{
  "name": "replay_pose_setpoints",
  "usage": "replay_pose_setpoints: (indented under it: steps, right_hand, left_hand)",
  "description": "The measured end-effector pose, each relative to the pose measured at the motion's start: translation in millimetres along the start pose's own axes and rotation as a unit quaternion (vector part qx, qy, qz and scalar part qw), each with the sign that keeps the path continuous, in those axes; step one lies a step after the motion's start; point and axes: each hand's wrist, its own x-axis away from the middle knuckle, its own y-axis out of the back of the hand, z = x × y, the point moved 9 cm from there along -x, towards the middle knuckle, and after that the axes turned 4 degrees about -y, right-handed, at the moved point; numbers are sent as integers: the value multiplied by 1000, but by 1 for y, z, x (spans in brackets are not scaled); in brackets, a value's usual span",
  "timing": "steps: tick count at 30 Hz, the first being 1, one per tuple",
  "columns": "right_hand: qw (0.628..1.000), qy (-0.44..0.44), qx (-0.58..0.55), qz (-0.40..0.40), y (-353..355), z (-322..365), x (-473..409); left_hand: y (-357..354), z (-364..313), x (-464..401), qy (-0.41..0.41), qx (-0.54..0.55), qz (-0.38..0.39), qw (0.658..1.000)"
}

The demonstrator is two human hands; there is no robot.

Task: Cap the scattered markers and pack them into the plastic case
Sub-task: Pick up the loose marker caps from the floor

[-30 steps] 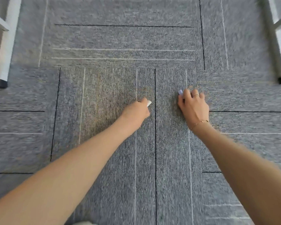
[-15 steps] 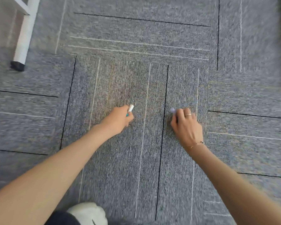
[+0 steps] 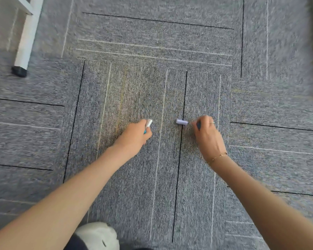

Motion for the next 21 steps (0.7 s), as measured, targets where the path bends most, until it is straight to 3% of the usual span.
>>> replay_pose_setpoints:
  steps: [2, 6, 10, 13, 16, 21]
  right_hand:
    - [998, -50, -17, -29, 9, -15, 0]
    - [998, -12, 46, -28, 9, -19, 2]
    - [982, 63, 175, -29, 0, -5, 14]
    - [976, 102, 192, -20, -2, -2, 21]
    - [977, 97, 187, 14, -5, -5, 19]
    - [982, 82, 169, 6, -5, -6, 20]
  left_hand:
    - [8, -31, -4, -73, -59, -38, 995]
    - [0, -101, -30, -200, -170, -85, 961]
    - [-33, -116, -47, -163, -322, -66, 930]
    - [-50, -113, -38, -151, -385, -50, 909]
    - [-45, -92, -33, -135, -387, -42, 911]
    - [-44, -59, -34, -134, -313, -12, 940]
